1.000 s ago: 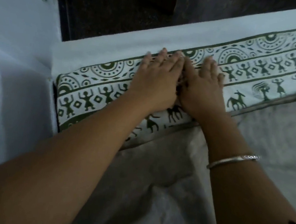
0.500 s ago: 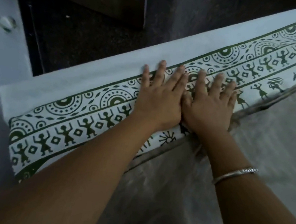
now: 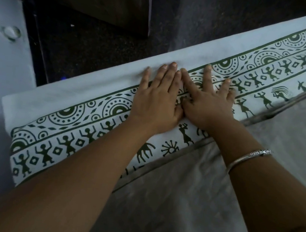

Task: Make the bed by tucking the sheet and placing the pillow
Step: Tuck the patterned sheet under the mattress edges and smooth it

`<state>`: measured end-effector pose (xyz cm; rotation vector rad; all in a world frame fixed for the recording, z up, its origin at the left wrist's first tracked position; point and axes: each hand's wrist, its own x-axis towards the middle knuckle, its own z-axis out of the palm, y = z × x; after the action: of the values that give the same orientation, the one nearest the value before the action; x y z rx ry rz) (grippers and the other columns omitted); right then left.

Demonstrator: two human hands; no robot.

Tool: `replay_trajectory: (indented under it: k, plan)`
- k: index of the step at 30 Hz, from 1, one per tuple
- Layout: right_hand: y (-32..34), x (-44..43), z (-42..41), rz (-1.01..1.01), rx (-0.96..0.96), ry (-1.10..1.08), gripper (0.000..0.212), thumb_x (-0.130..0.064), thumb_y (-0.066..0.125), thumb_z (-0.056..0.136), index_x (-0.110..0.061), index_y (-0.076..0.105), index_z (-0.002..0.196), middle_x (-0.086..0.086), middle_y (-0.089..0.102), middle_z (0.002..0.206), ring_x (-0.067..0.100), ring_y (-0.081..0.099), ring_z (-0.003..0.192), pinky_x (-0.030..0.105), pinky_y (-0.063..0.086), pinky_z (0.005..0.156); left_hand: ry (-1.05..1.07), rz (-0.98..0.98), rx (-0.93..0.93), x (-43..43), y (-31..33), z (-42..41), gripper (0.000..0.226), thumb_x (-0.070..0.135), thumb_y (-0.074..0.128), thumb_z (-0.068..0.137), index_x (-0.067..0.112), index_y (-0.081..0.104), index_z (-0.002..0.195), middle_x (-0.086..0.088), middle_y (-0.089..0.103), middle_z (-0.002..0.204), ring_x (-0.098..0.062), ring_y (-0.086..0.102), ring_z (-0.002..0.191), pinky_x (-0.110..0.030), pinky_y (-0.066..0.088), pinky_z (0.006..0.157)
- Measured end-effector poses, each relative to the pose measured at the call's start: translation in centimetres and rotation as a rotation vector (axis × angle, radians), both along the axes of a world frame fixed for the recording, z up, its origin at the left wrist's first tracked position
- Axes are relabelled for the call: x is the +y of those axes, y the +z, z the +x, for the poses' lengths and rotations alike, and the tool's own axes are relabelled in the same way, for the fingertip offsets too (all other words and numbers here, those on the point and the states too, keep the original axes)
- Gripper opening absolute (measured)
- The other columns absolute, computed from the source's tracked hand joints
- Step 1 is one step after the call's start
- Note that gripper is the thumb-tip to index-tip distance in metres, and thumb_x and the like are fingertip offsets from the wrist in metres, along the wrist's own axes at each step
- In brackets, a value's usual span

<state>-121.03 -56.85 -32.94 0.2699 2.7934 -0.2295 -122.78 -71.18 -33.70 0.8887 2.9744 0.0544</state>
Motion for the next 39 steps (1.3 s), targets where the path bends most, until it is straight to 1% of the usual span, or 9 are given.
replay_trajectory:
  k: [7,12,15,20,24,27,31,35,39]
  plan:
    - [0.5,-1.6,-0.9,0.040,-0.018,-0.002,0.082,-0.054,0.042,0.085,-0.067,-0.031,0.120,-0.008,-0.034,0.151,0.063,-0.017,0.130,0.077,-0.008,0.099,0.078,-0.058,0.028,-3.4,0.3,-0.7,0.088,0.069,0.020,0.079,0.020,0.007,0.150,-0.009,-0.002,0.159,-0.036,-0.003,0.144,-0.062,0.000,0.110]
    - [1.5,-4.6,0.5,0.038,0.063,-0.083,0.084,-0.052,0.046,0.088,-0.055,-0.023,0.136,0.004,-0.015,0.159,0.058,-0.009,0.136,0.072,-0.002,0.105,0.071,-0.032,-0.103,-3.5,1.5,-1.2,0.096,0.070,0.040,0.080,0.022,-0.005,0.150,-0.007,-0.014,0.158,-0.035,-0.012,0.143,-0.058,-0.008,0.111]
    - [2.5,-6.2,2.1,-0.066,0.138,-0.166,0.070,-0.043,0.042,0.093,-0.039,-0.001,0.148,0.010,0.008,0.159,0.047,0.002,0.141,0.062,0.003,0.112,0.088,0.020,-0.102,-5.5,2.8,0.8,0.092,0.062,0.045,0.084,0.020,-0.003,0.151,-0.008,-0.011,0.158,-0.039,-0.006,0.143,-0.053,-0.006,0.113]
    - [2.9,-11.7,9.4,-0.157,0.214,-0.004,0.051,-0.039,0.041,0.095,-0.021,0.037,0.142,0.012,0.028,0.153,0.032,0.016,0.143,0.058,0.003,0.113,0.045,0.101,-0.232,-11.3,4.6,8.6,0.069,0.043,0.047,0.090,0.012,0.024,0.148,-0.014,0.010,0.157,-0.034,0.014,0.143,-0.048,0.014,0.116]
    - [3.7,-14.8,15.0,-0.244,0.258,0.018,0.055,-0.049,0.033,0.093,-0.020,0.043,0.140,0.016,0.027,0.153,0.035,0.017,0.143,0.057,0.001,0.112,0.113,0.174,-0.250,-15.2,5.8,14.6,0.053,0.039,0.045,0.088,0.006,0.054,0.129,-0.018,0.045,0.139,-0.036,0.042,0.128,-0.050,0.035,0.106]
    - [4.3,-16.5,18.6,-0.260,0.238,0.031,0.063,-0.056,0.031,0.091,-0.025,0.034,0.145,0.015,0.019,0.156,0.036,0.010,0.144,0.060,0.000,0.111,0.201,0.219,-0.226,-17.8,6.4,18.5,0.057,0.048,0.037,0.086,0.008,0.060,0.119,-0.014,0.056,0.122,-0.032,0.053,0.111,-0.047,0.044,0.093]
    - [4.2,-17.7,25.0,-0.129,0.150,0.203,0.074,-0.059,0.039,0.089,-0.030,0.011,0.151,0.014,0.002,0.159,0.038,-0.002,0.144,0.059,-0.003,0.111,0.438,0.105,-0.245,-20.5,5.4,24.4,0.076,0.062,0.040,0.080,0.014,0.038,0.139,-0.016,0.040,0.139,-0.040,0.042,0.123,-0.054,0.037,0.099]
    - [4.4,-17.1,33.9,-0.124,0.004,0.320,0.078,-0.063,0.037,0.088,-0.032,0.000,0.151,0.007,-0.006,0.160,0.036,-0.008,0.144,0.060,0.000,0.112,0.772,0.390,-0.520,-20.5,3.9,32.1,0.106,0.062,0.059,0.074,0.026,-0.007,0.149,-0.016,0.014,0.154,-0.038,0.030,0.134,-0.047,0.031,0.107]
    - [5.5,-15.7,42.3,-0.127,-0.119,0.468,0.098,-0.070,0.049,0.078,-0.035,-0.009,0.149,0.009,-0.016,0.158,0.040,-0.013,0.142,0.062,0.001,0.112,0.993,0.705,-0.878,-18.5,2.9,40.8,0.108,0.070,0.059,0.071,0.033,-0.006,0.149,-0.005,0.029,0.152,-0.027,0.042,0.130,-0.042,0.038,0.106]
